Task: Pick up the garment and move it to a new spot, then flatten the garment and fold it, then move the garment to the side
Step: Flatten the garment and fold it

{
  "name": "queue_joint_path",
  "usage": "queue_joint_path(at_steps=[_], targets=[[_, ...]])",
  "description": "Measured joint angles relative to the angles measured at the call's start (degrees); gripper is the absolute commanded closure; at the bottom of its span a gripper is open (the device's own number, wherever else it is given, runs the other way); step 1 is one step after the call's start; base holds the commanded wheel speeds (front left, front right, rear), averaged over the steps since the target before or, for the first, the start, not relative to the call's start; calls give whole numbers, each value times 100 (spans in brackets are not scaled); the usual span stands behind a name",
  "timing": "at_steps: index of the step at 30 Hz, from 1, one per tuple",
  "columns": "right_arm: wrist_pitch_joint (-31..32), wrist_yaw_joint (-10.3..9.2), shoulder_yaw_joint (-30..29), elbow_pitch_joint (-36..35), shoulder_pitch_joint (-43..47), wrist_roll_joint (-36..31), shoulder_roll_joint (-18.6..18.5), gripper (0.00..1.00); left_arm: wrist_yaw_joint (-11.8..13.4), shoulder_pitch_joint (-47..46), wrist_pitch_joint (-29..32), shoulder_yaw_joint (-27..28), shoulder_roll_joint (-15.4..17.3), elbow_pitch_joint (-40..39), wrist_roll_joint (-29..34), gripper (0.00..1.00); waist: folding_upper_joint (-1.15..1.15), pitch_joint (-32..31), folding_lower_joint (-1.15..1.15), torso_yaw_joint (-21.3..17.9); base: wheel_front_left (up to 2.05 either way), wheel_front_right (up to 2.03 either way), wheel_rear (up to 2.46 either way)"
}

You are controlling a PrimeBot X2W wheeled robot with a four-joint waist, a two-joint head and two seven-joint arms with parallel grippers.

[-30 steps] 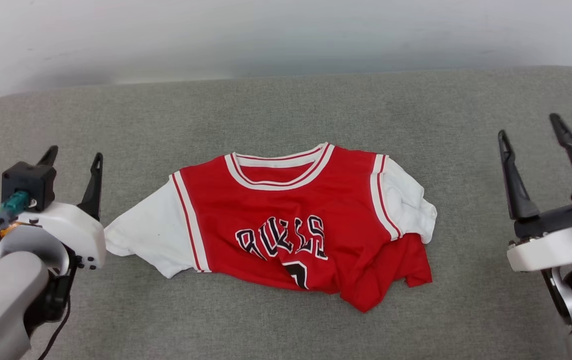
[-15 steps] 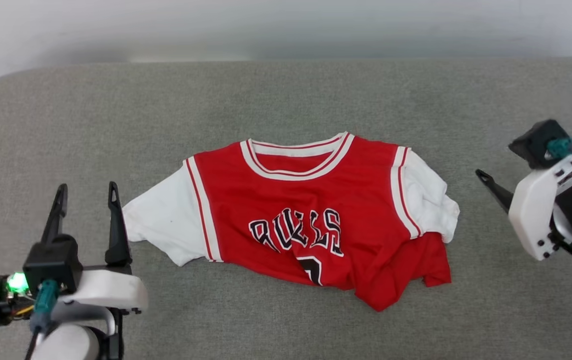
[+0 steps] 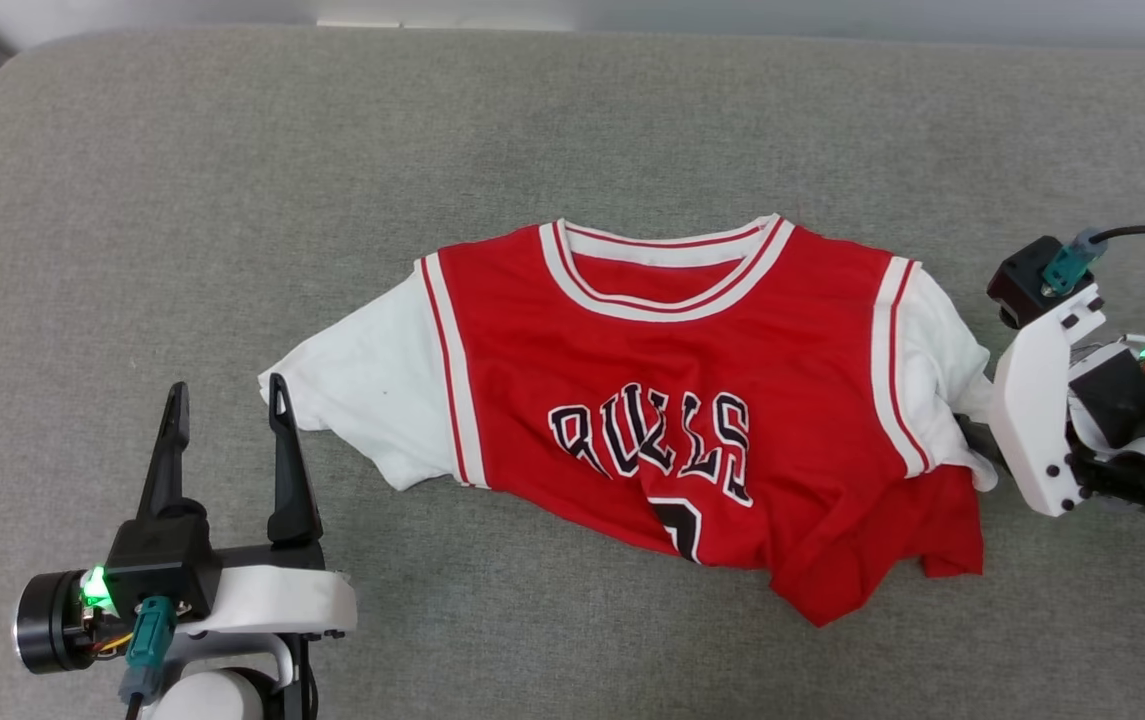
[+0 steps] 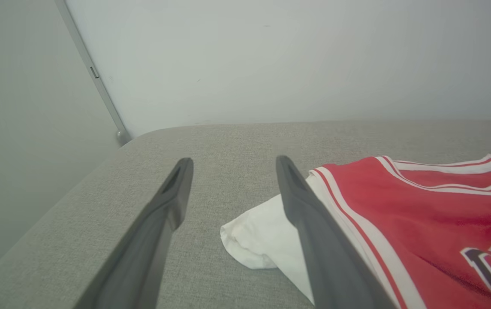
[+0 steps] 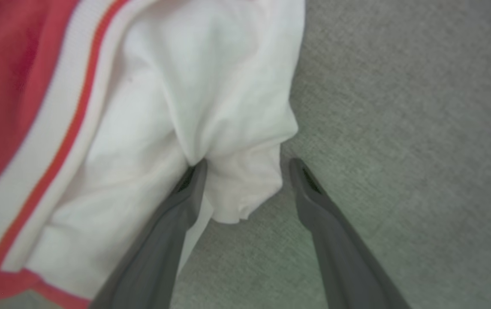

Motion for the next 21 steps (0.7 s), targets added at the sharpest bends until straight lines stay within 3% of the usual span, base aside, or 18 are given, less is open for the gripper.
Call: queue_joint_path(at_steps=[5, 6, 7, 12, 21], targets=[[-156, -15, 391, 238, -24, 182, 85, 0, -280, 4, 0, 302, -342, 90, 283, 0, 0, 105, 0, 91, 0, 0, 0], [-226, -18, 463, 260, -49, 202, 86, 95, -323, 19, 0, 350, -379, 103, 341, 0, 0, 100, 0, 81, 0, 0, 0], [-341, -18, 519, 286, -70, 226, 81, 100, -363, 34, 0, 417, -425, 115, 382, 0, 0, 87, 0, 67, 0, 0, 0], [-850, 3, 659, 298, -174, 322, -9, 100, -572, 150, 0, 678, -583, 210, 566, 0, 0, -52, 0, -44, 0, 0, 0], [-850, 1, 514, 233, -318, 698, -902, 100, -883, 270, 0, 917, -849, 256, 820, 0, 0, -279, 0, -226, 0, 0, 0]])
